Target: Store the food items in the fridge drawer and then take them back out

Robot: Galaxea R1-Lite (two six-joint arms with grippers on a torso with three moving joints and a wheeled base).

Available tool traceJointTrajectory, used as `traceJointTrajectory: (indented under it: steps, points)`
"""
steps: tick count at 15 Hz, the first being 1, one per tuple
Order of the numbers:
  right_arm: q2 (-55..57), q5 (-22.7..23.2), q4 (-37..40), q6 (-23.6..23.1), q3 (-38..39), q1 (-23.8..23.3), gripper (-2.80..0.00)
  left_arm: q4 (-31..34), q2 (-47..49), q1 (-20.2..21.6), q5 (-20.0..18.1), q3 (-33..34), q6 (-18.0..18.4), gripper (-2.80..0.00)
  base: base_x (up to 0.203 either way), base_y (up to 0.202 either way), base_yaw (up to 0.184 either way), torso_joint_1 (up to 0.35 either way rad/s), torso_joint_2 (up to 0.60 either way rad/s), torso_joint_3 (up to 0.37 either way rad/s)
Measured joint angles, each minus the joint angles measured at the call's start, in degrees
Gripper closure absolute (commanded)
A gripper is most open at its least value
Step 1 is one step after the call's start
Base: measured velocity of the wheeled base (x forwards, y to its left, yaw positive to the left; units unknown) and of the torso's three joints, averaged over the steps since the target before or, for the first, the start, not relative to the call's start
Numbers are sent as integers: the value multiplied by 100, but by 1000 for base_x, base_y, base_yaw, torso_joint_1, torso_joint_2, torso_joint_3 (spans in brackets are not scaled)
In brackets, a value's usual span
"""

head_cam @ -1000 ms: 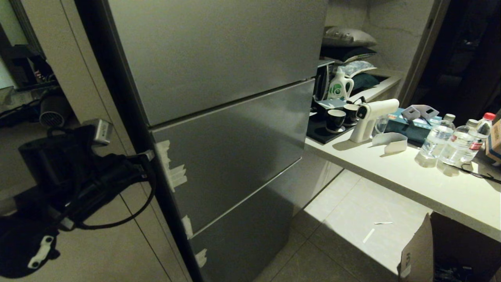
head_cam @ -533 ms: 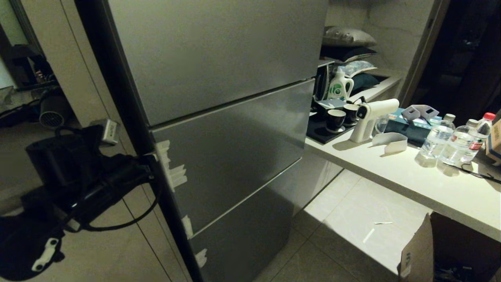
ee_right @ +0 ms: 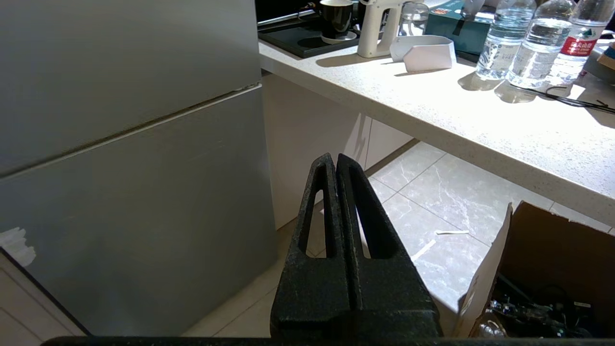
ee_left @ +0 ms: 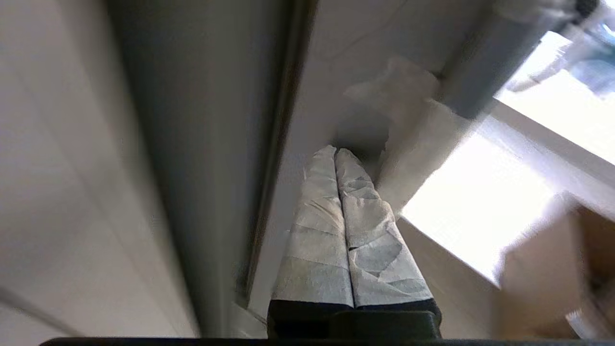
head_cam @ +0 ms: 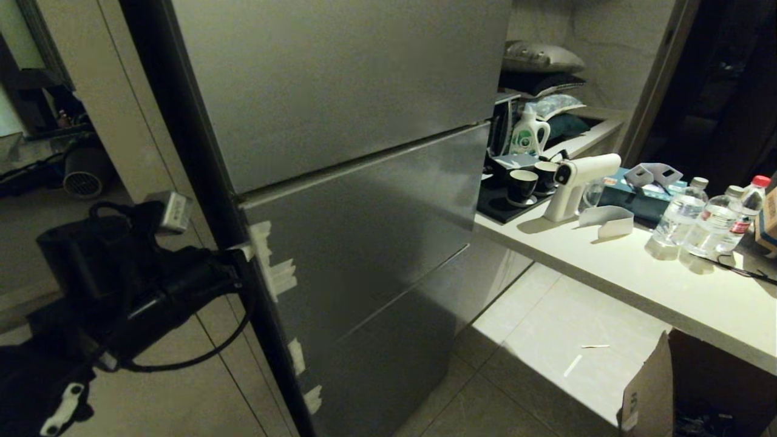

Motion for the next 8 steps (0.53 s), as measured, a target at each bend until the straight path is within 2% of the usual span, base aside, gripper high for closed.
traceJointTrajectory:
  steps: [8]
  points:
    - [0,6,-1,-9,0,0,0,10,-129,-379,-1,62,4,0,0,0,0,0,0,0]
